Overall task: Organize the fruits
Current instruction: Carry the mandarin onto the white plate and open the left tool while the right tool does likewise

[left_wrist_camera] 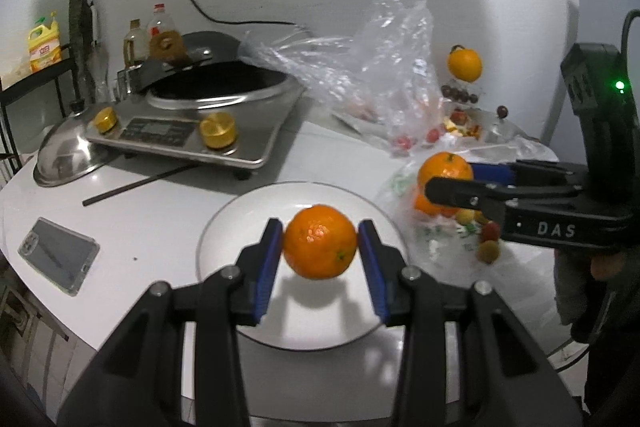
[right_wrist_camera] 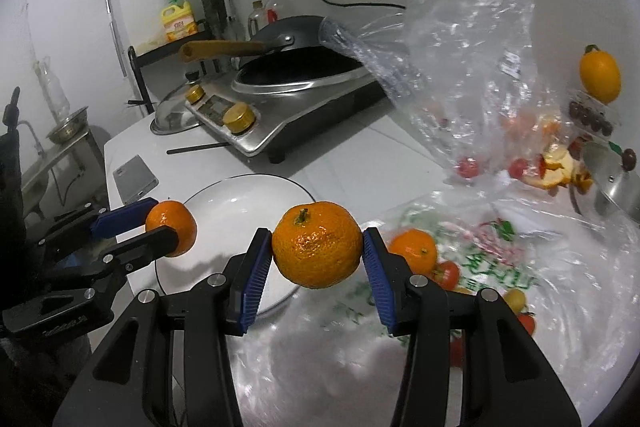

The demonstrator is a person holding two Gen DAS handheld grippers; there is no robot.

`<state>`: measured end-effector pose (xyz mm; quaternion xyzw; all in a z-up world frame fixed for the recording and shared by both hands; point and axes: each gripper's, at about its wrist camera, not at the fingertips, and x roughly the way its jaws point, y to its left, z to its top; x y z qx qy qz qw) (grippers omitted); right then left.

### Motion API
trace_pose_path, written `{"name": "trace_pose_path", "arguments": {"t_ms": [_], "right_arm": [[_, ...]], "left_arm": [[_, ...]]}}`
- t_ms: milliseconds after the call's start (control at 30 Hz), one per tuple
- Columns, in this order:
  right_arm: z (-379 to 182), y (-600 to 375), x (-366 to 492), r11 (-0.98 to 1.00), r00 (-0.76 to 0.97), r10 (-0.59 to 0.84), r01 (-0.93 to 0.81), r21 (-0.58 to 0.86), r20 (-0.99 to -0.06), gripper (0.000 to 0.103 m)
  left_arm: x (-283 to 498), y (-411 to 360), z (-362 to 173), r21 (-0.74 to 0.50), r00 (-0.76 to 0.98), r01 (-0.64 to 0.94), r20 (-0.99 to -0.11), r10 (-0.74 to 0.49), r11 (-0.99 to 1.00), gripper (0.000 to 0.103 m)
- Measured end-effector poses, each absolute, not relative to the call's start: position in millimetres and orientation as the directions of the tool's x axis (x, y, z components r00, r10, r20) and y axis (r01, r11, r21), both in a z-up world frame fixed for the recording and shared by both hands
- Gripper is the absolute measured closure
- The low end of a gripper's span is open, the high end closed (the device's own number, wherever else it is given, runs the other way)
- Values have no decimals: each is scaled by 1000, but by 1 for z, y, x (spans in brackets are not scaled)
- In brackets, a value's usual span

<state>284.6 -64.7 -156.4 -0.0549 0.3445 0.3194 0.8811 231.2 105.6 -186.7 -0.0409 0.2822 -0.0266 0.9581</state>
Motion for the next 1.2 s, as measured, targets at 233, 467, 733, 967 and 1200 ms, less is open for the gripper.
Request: {"name": "trace_pose_path", "arguments": {"t_ms": [233, 467, 733, 967, 1200], "right_arm": [[-166, -36, 293, 775, 530, 523, -621, 114, -667, 54], [-175, -18, 302, 764, 507, 523, -635, 113, -685, 54], [-185, 0, 310, 752, 479, 520, -649, 114, -707, 54], [-188, 12, 314, 747, 470, 515, -657, 106, -717, 54], [-196, 23, 321, 742, 455, 513, -661, 110, -728, 54]], "left_arm": [[244, 135, -205, -93, 823, -24, -568, -33, 995, 63], [256, 147, -220, -85, 807, -45, -590, -14, 995, 63], [265, 155, -231, -83, 793, -58, -609, -5, 995, 63], [270, 158, -236, -99, 784, -55, -621, -18, 994, 63], [274, 159, -239, -102, 774, -47, -633, -29, 994, 62]]}}
